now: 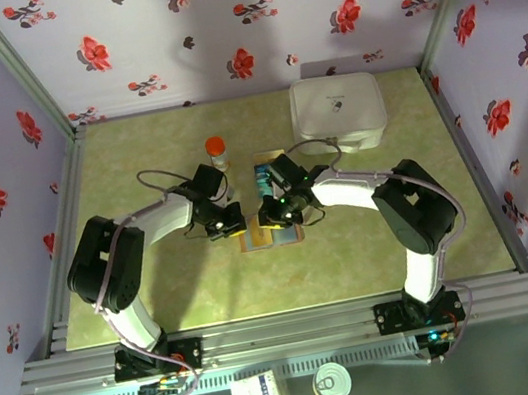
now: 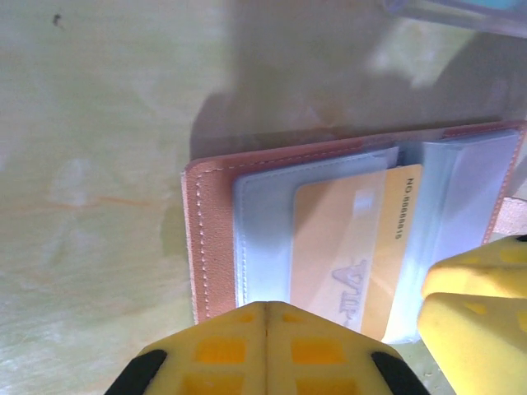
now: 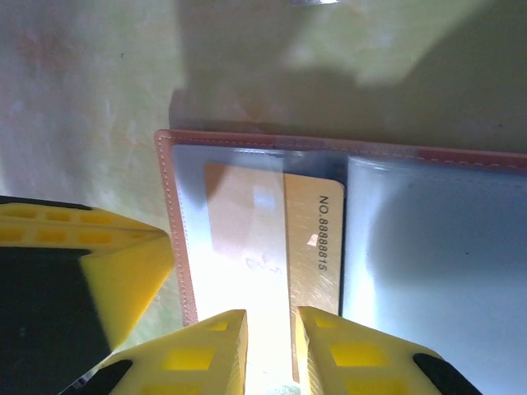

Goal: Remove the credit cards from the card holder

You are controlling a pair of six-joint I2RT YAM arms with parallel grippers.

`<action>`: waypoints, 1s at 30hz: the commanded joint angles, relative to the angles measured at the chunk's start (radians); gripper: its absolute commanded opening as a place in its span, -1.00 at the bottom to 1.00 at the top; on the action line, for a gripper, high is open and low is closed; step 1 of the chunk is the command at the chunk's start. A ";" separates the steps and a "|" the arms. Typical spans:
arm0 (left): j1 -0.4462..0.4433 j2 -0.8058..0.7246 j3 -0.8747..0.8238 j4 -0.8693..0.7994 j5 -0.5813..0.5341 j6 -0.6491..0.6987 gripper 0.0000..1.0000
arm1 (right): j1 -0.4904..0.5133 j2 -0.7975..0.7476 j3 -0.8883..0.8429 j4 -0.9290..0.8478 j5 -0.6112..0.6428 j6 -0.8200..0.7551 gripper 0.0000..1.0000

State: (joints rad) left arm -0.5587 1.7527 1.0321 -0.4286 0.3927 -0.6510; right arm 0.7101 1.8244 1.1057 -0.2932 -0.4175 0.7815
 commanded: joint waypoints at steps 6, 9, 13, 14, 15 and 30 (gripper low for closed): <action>-0.025 0.019 0.023 0.006 0.017 -0.007 -0.93 | -0.009 0.009 -0.010 -0.054 0.029 -0.034 -0.51; -0.025 0.044 0.017 0.016 0.021 -0.005 -0.95 | -0.009 0.021 -0.012 -0.051 0.027 -0.034 -0.50; -0.025 0.060 0.006 0.023 0.019 -0.001 -0.95 | -0.011 0.038 -0.013 -0.041 0.018 -0.036 -0.49; -0.024 0.063 0.004 0.021 0.016 0.002 -0.95 | -0.011 0.042 -0.013 -0.039 0.018 -0.034 -0.49; -0.024 0.066 0.002 0.020 0.014 0.001 -0.95 | -0.011 0.047 -0.013 -0.034 0.017 -0.034 -0.49; -0.023 0.071 -0.009 0.011 0.003 0.012 -0.99 | -0.022 -0.001 -0.059 0.095 -0.063 0.026 -0.64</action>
State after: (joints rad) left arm -0.5789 1.8008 1.0397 -0.4011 0.4076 -0.6510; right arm 0.6964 1.8584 1.0668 -0.2462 -0.4507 0.7788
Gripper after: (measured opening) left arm 0.045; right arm 0.186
